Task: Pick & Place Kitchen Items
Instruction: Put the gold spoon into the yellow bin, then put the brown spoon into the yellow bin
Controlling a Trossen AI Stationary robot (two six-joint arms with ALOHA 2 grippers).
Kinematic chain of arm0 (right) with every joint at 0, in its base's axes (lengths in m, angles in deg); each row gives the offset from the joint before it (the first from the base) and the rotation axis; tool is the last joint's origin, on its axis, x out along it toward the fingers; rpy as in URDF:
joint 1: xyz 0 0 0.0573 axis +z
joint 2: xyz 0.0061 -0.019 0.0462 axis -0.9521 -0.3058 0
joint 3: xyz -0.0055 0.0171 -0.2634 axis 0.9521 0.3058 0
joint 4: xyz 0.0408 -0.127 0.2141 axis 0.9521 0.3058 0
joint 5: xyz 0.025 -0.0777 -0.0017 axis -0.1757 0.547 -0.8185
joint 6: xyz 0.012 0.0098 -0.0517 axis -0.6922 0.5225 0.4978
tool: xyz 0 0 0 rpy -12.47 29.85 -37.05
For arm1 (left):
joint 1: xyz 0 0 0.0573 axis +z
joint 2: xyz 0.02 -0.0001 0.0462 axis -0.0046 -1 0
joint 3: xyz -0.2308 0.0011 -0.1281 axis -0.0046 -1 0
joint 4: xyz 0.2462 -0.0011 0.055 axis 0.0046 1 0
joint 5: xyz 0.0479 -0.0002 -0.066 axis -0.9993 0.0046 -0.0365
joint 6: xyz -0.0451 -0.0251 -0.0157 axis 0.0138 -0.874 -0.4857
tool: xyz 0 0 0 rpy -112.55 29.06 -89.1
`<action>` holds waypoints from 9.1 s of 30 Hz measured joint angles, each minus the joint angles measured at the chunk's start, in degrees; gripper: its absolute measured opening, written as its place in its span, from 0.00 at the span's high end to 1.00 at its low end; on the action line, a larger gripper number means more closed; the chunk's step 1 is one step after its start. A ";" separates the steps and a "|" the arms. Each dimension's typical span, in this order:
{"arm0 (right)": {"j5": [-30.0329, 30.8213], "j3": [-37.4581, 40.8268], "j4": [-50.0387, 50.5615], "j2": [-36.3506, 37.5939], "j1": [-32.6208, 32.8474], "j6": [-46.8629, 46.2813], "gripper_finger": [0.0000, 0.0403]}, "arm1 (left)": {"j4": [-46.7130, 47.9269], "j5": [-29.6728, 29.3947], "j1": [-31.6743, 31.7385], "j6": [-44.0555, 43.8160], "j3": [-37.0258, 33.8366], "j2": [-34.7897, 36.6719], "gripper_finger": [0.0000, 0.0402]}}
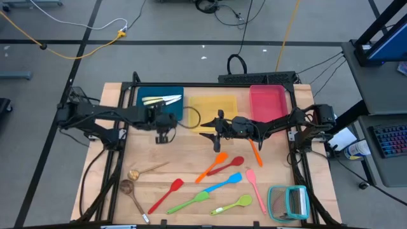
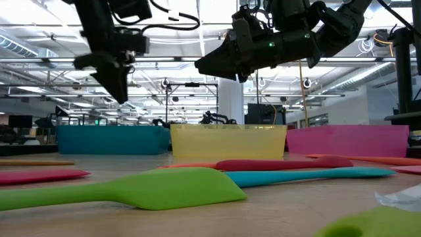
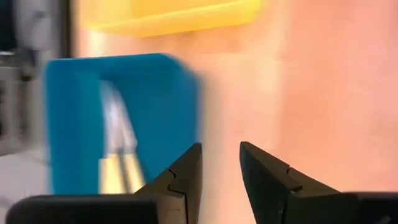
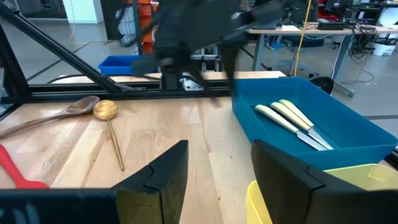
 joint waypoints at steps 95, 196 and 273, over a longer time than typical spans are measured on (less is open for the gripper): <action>1.80 1.43 44.98 18.48 -0.43 1.20 0.58 | -27.62 -0.77 -13.56 -3.34 -3.37 -0.04 0.97; 0.98 10.47 17.85 16.92 0.76 8.74 0.50 | -24.10 16.12 0.26 -3.72 -1.73 13.41 0.75; -24.06 10.49 -12.86 16.92 -0.50 39.96 0.54 | -9.02 34.45 -60.30 -151.94 -1.71 -18.62 0.75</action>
